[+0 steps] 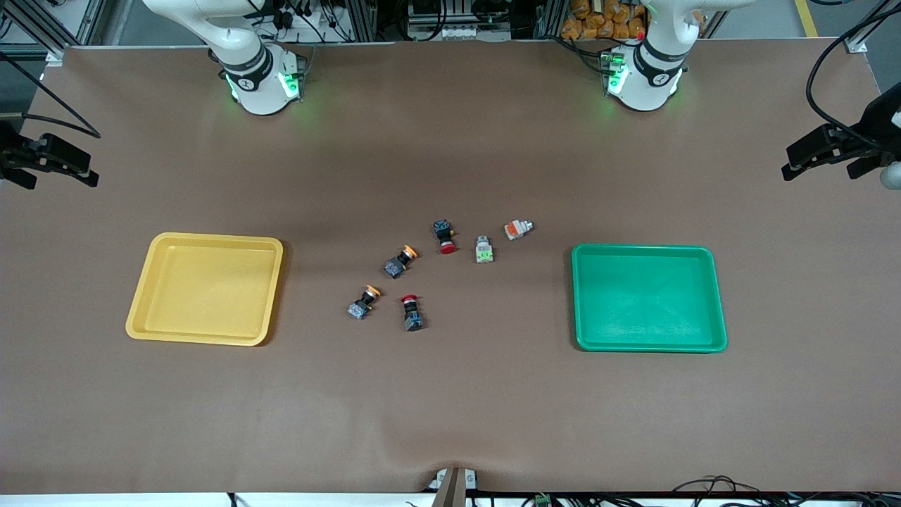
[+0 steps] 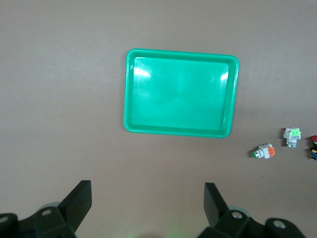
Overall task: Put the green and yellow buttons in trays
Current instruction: 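Move the left gripper from the green tray toward the buttons, then lower the left gripper and grasp the orange-topped white button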
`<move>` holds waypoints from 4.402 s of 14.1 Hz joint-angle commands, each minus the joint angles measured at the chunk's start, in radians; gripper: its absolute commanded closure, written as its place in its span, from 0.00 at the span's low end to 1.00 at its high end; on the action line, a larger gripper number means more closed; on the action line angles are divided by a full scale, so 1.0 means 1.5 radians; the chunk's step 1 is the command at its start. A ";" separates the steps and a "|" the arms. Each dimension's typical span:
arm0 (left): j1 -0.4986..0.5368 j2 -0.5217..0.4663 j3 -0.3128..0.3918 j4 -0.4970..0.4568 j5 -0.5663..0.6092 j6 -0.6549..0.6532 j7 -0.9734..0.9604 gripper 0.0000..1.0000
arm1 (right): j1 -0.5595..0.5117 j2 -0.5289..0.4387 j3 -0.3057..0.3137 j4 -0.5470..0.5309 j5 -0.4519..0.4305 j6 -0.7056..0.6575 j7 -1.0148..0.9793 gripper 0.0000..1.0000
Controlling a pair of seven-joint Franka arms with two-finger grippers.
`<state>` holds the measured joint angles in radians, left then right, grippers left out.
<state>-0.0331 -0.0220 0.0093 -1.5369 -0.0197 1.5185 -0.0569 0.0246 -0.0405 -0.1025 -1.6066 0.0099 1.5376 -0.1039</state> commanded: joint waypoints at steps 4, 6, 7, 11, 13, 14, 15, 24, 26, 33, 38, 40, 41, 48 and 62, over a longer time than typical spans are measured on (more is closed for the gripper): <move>0.000 0.015 0.001 0.017 -0.010 -0.006 0.011 0.00 | -0.015 -0.001 0.019 0.006 0.003 -0.003 -0.003 0.00; -0.006 0.035 0.001 0.011 -0.011 -0.007 0.003 0.00 | -0.015 0.000 0.018 0.006 0.002 -0.003 -0.003 0.00; -0.007 0.045 0.001 0.009 -0.011 -0.007 0.001 0.00 | -0.015 0.000 0.018 0.006 0.002 -0.003 -0.003 0.00; -0.015 0.109 -0.014 0.013 -0.012 -0.004 -0.001 0.00 | -0.014 0.001 0.017 0.006 0.003 0.000 -0.002 0.00; -0.027 0.132 -0.018 0.013 -0.026 0.000 -0.001 0.00 | -0.014 0.001 0.017 0.006 0.002 0.000 -0.002 0.00; -0.029 0.140 -0.017 0.012 -0.028 0.003 -0.002 0.00 | -0.016 0.002 0.017 0.005 0.002 -0.001 -0.003 0.00; -0.029 0.142 -0.018 0.013 -0.029 0.004 -0.003 0.00 | -0.018 0.002 0.017 0.005 0.003 -0.002 -0.002 0.00; -0.089 0.225 -0.031 0.009 -0.031 0.059 -0.077 0.00 | -0.019 0.002 0.018 0.006 0.003 -0.005 -0.002 0.00; -0.128 0.243 -0.031 0.007 -0.031 0.067 -0.120 0.00 | -0.019 0.002 0.017 0.006 0.002 -0.005 -0.002 0.00; -0.215 0.263 -0.031 -0.088 -0.028 0.178 -0.187 0.00 | -0.022 0.003 0.018 0.005 0.002 -0.005 -0.001 0.00; -0.256 0.256 -0.034 -0.200 -0.029 0.333 -0.231 0.00 | -0.022 0.003 0.018 0.006 0.002 -0.005 -0.001 0.00; -0.277 0.259 -0.034 -0.212 -0.026 0.340 -0.260 0.00 | -0.022 0.003 0.018 0.007 0.002 -0.002 -0.001 0.00; -0.294 0.259 -0.033 -0.228 -0.024 0.351 -0.261 0.00 | -0.022 0.003 0.017 0.007 0.002 -0.001 -0.001 0.00; -0.352 0.267 -0.037 -0.296 -0.024 0.455 -0.328 0.00 | -0.025 0.006 0.017 0.006 0.002 -0.002 -0.001 0.00; -0.427 0.308 -0.032 -0.396 0.030 0.662 -0.380 0.00 | -0.023 0.012 0.016 0.011 0.003 -0.004 0.002 0.00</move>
<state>-0.6892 0.4352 -0.0386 -2.1449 -0.0165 2.5007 -0.6252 0.0097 -0.0270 -0.0908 -1.6068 0.0098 1.5374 -0.1038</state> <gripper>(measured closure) 0.000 0.000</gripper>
